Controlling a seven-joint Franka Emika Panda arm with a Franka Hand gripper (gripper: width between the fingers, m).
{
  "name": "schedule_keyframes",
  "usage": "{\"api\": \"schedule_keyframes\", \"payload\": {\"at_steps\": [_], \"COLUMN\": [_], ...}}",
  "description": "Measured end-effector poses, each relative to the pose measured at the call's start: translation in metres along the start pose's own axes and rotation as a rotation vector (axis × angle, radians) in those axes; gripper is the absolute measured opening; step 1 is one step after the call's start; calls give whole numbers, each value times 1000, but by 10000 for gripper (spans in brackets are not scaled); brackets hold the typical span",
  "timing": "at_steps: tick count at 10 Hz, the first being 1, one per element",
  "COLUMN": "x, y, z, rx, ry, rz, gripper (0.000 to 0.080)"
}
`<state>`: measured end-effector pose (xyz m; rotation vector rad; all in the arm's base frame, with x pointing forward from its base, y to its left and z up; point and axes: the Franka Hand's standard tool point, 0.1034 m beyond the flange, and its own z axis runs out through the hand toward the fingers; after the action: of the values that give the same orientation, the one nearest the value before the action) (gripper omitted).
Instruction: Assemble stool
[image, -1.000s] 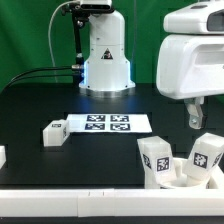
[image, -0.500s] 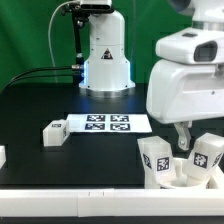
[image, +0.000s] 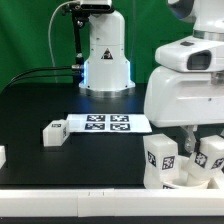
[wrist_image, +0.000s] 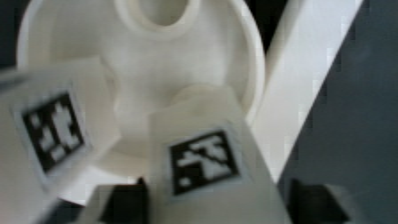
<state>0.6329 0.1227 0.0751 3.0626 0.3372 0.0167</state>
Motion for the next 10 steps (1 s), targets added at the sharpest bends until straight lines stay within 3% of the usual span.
{"api": "schedule_keyframes", "payload": {"at_steps": [4, 6, 7, 9, 10], "x": [-3, -3, -3, -3, -3], "y": [2, 2, 4, 3, 3], "z": [2, 3, 3, 3, 3], "rx": [3, 61, 82, 84, 101], "ry": [51, 62, 61, 57, 47], "rz": [524, 953, 1034, 1121, 1251], "gripper": [341, 341, 341, 341, 341]}}
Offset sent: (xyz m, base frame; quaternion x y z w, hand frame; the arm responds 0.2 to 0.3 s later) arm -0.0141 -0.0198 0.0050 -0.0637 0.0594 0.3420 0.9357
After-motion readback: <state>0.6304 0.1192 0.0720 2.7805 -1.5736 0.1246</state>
